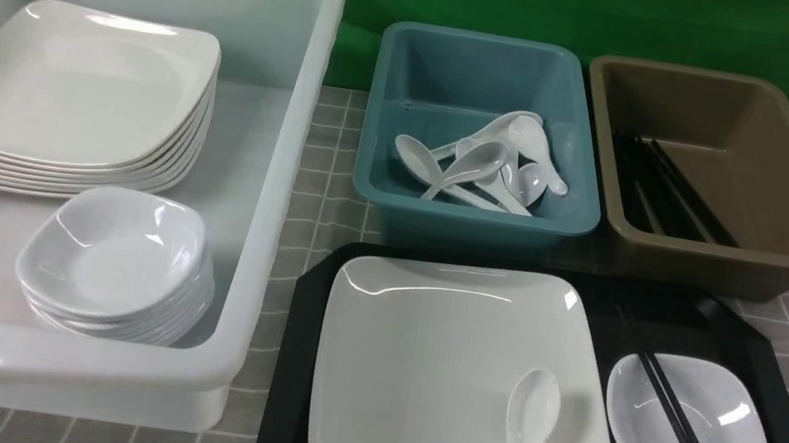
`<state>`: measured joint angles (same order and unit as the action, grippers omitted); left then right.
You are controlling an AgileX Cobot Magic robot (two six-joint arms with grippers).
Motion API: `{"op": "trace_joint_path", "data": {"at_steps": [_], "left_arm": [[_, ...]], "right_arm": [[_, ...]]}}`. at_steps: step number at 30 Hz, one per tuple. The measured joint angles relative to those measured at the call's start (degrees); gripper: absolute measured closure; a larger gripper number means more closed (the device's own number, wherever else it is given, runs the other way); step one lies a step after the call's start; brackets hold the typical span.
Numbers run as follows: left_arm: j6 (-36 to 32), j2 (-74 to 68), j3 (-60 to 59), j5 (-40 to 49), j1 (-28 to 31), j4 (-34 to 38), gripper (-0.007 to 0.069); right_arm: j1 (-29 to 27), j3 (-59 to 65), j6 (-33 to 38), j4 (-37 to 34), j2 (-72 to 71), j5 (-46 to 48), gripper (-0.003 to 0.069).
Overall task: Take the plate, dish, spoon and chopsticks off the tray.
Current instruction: Use the right arm to grab a pair of chopsticks from the plate
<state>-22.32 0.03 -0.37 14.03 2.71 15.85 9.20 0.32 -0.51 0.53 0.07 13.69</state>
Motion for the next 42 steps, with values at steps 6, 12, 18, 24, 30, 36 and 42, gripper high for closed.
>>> {"op": "trace_joint_path", "data": {"at_steps": [6, 12, 18, 24, 30, 36, 42], "left_arm": [[0.0, 0.0, 0.0, 0.0, 0.0, 0.0, 0.0611], [0.0, 0.0, 0.0, 0.0, 0.0, 0.0, 0.0611], [0.0, 0.0, 0.0, 0.0, 0.0, 0.0, 0.0611], [0.0, 0.0, 0.0, 0.0, 0.0, 0.0, 0.0611], [0.1, 0.0, 0.0, -2.14, 0.0, 1.35, 0.0611], [11.03, 0.0, 0.0, -11.07, 0.0, 23.27, 0.0611], [18.47, 0.05, 0.83, -16.37, 0.0, 31.17, 0.0608]], "right_arm": [[0.0, 0.0, 0.0, 0.0, 0.0, 0.0, 0.042], [0.0, 0.0, 0.0, 0.0, 0.0, 0.0, 0.042], [0.0, 0.0, 0.0, 0.0, 0.0, 0.0, 0.042], [0.0, 0.0, -0.05, 0.0, 0.0, 0.0, 0.042], [0.0, 0.0, -0.05, 0.0, 0.0, 0.0, 0.042], [0.0, 0.0, -0.05, 0.0, 0.0, 0.0, 0.042], [0.0, 0.0, -0.05, 0.0, 0.0, -0.06, 0.042]]}}
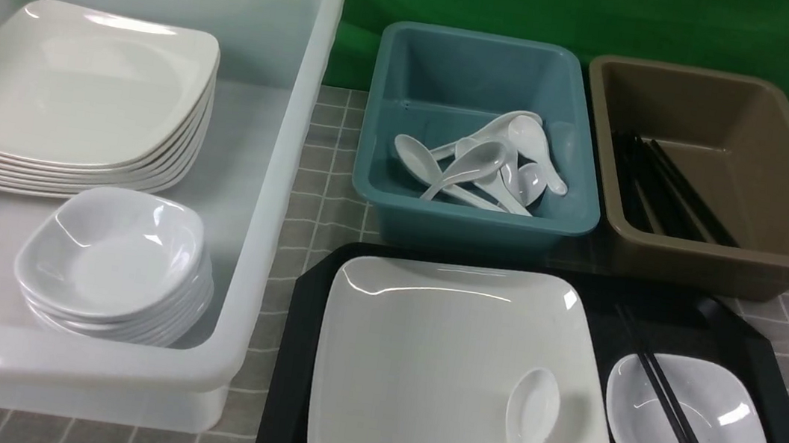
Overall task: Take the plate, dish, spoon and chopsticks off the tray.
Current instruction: Use the right arm to grab a pair of chopsticks from the plate
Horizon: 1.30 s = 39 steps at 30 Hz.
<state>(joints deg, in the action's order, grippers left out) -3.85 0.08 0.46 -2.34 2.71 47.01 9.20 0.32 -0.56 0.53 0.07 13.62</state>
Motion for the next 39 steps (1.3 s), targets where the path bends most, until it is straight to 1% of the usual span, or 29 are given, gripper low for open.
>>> {"op": "trace_joint_path", "data": {"at_steps": [5, 6, 8, 10, 11, 12, 13, 14, 17, 19, 21, 24, 27, 34, 35, 37, 38, 39], "left_arm": [[-1.14, -1.95, 8.42, 6.75, 0.0, -5.78, 0.0605], [-3.87, -6.36, 14.26, 11.0, -0.45, -9.47, 0.0605], [-6.69, -10.99, 19.23, 14.42, -1.45, -11.78, 0.0605], [-9.35, -16.95, 23.06, 18.11, -3.08, -13.71, 0.0605], [-11.25, -21.09, 26.9, 21.54, -4.49, -15.07, 0.0605], [-12.21, -23.15, 28.53, 24.04, -5.31, -15.48, 0.0605], [-12.45, -24.51, 29.59, 24.69, -5.89, -15.76, 0.0605], [-13.27, -29.08, 33.11, 29.06, -8.1, -16.36, 0.0605], [-14.77, -37.68, 39.36, 35.35, -13.33, -16.61, 0.0605], [-15.41, -41.46, 41.14, 36.11, -15.95, -16.84, 0.0603], [-15.52, -44.21, 41.98, 36.16, -17.81, -16.83, 0.0604], [-15.67, -46.13, 42.03, 36.05, -18.8, -16.83, 0.0604], [-15.72, -47.42, 42.03, 35.95, -18.86, -17.12, 0.0604], [-18.67, -47.58, 42.03, 35.69, -18.86, -17.94, 0.0604], [-20.35, -47.62, 42.03, 35.33, -18.86, -18.06, 0.0604], [-21.41, -47.62, 42.03, 34.6, -18.91, -18.07, 0.0604], [-22.35, -47.7, 42.03, 33.79, -19.04, -18.07, 0.0604], [-23.24, -47.93, 42.03, 33.22, -19.33, -18.12, 0.0604]], "right_arm": [[0.0, 0.0, 0.0, 0.0, 0.0, 0.04, 0.042], [0.0, 0.0, 0.0, 0.0, 0.0, 0.04, 0.042], [0.0, 0.0, 0.0, 0.0, 0.0, 0.04, 0.042], [0.0, 0.0, 0.0, 0.0, 0.0, 0.04, 0.042], [0.0, 0.0, 0.0, 0.0, 0.0, 0.04, 0.042], [0.0, 0.0, 0.0, 0.0, 0.0, 0.04, 0.042], [0.0, 0.0, 0.0, 0.0, 0.0, 0.04, 0.042], [0.0, 0.0, 0.0, 0.0, 0.0, -0.39, 0.042], [0.0, 0.0, -0.12, -0.12, 0.0, -3.07, 0.042], [0.0, 0.0, -2.37, -1.5, 0.0, -6.06, 0.042], [0.0, 0.0, -7.29, -3.18, 0.0, -9.79, 0.042], [0.0, 0.0, -11.9, -4.05, 0.0, -14.71, 0.042], [0.0, 0.0, -12.29, -4.3, 0.0, -19.9, 0.042], [0.0, 0.0, -14.27, -4.78, 0.0, -23.59, 0.0423], [0.16, -0.56, -15.33, -4.98, 0.16, -20.58, 0.0449], [0.36, -2.94, -15.19, -4.98, 1.28, -15.74, 0.0481], [1.06, -6.83, -14.8, -4.98, 4.19, -9.06, 0.0528], [1.77, -9.51, -14.05, -5.06, 7.36, -5.74, 0.0546]]}}
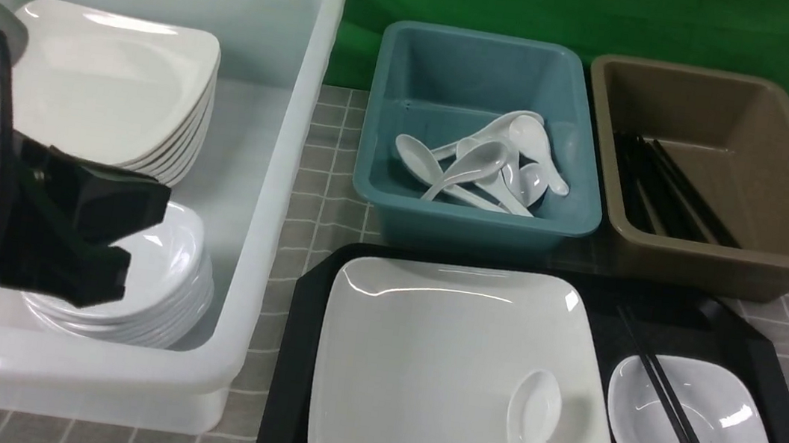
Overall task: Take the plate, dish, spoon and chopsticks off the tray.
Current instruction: Use the right arm to grab a pair of chopsticks from the plate
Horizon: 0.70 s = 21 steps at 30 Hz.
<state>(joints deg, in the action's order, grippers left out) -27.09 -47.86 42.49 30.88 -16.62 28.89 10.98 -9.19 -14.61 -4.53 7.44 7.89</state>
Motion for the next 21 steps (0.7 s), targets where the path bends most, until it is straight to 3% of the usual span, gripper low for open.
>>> {"op": "trace_joint_path", "data": {"at_steps": [5, 10, 16, 21], "left_arm": [[-3.43, -2.31, 0.06, -1.39, -3.25, -0.16, 0.0604], [-5.85, -3.55, 0.06, -1.06, -8.77, -0.46, 0.0604], [-7.7, -1.28, 0.06, 0.01, -13.35, -0.85, 0.0604], [-7.87, 1.27, 0.06, 0.8, -13.73, -1.51, 0.0604]], "right_arm": [[4.56, -17.54, 9.9, -0.05, 22.1, 20.13, 0.0564], [6.86, -31.24, 17.14, -0.05, 47.17, 35.35, 0.0489], [6.86, -38.22, 19.92, 1.28, 66.6, 37.21, 0.0328], [5.81, -40.62, 19.98, 1.48, 74.37, 34.06, 0.0281]]}}
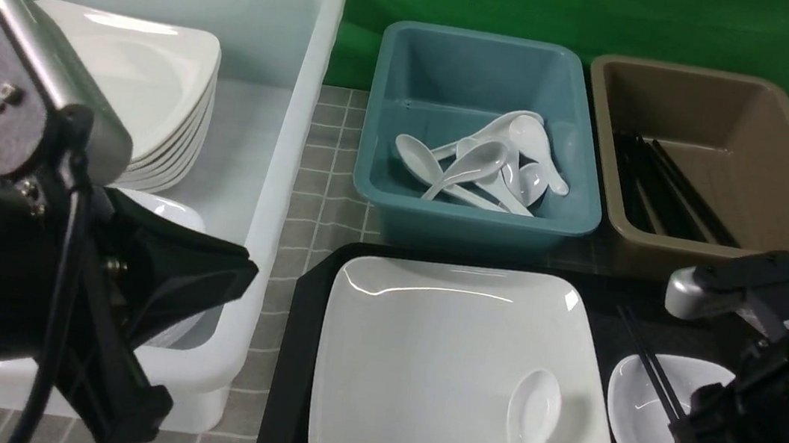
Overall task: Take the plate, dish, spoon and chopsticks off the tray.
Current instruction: Use the right arm to grab a pair of chopsticks from the plate, then use the right arm to put the chopsticks into the small storage box on the right
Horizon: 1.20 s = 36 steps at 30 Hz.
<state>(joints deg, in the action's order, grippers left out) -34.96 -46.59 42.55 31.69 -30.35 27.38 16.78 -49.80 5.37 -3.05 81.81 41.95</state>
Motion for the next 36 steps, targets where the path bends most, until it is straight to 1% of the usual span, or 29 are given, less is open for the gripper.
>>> {"op": "trace_joint_path", "data": {"at_steps": [7, 14, 15, 16, 17, 18, 19, 21, 26, 29, 30, 33, 36], "left_arm": [[0.0, 1.87, 0.0, 0.06, 0.0, -0.41, 0.0604], [-0.25, 1.8, 0.0, 0.06, 0.0, -0.64, 0.0604], [-0.25, 1.8, 0.0, 0.06, 0.0, -0.64, 0.0604], [-0.32, 1.8, 0.0, 0.13, 0.0, -0.64, 0.0604], [-0.32, 1.8, 0.0, 0.19, 0.0, -0.64, 0.0604], [-0.42, 1.8, 0.0, 0.32, 0.0, -0.64, 0.0604], [-0.42, 1.8, 0.0, 0.39, 0.0, -0.7, 0.0604], [-0.48, 1.8, 0.0, 0.43, 0.0, -0.9, 0.0604], [-0.48, 1.8, 0.0, 0.61, 0.0, -1.43, 0.0604], [-0.48, 1.8, 0.0, 0.61, 0.0, -1.43, 0.0604], [-0.48, 1.8, 0.0, 0.61, 0.0, -1.45, 0.0604], [-0.48, 1.8, 0.0, -1.06, 0.0, -1.5, 0.0604], [-0.55, 1.8, 0.0, -4.59, 0.0, -1.07, 0.0604]], "right_arm": [[-4.31, -0.27, -0.22, 0.12, 9.41, -6.45, 0.0279], [-4.76, -2.32, -0.01, 0.34, 13.99, -7.48, 0.0286], [-4.76, -2.61, 0.07, 0.34, 14.27, -7.48, 0.0302], [-4.76, -2.78, 0.16, 0.34, 14.44, -7.7, 0.034], [-4.76, -2.78, 0.16, 0.34, 14.43, -7.7, 0.034], [-4.76, -2.96, 0.65, 0.34, 14.45, -7.62, 0.041], [-4.76, -3.03, 0.94, 0.34, 14.45, -7.49, 0.0437], [-4.76, -3.02, 2.54, 0.34, 14.45, -6.87, 0.0534], [-4.76, -3.02, 4.73, 0.24, 13.67, -4.42, 0.0533], [-4.24, -3.31, 5.8, -0.07, 11.32, -1.2, 0.0533], [-3.43, -3.93, 7.15, -0.83, 9.26, 0.62, 0.0533], [-2.02, -6.58, 10.86, -5.54, 6.17, 2.98, 0.0533], [-2.54, -12.95, 13.63, -11.47, 5.55, 4.0, 0.0533]]}}
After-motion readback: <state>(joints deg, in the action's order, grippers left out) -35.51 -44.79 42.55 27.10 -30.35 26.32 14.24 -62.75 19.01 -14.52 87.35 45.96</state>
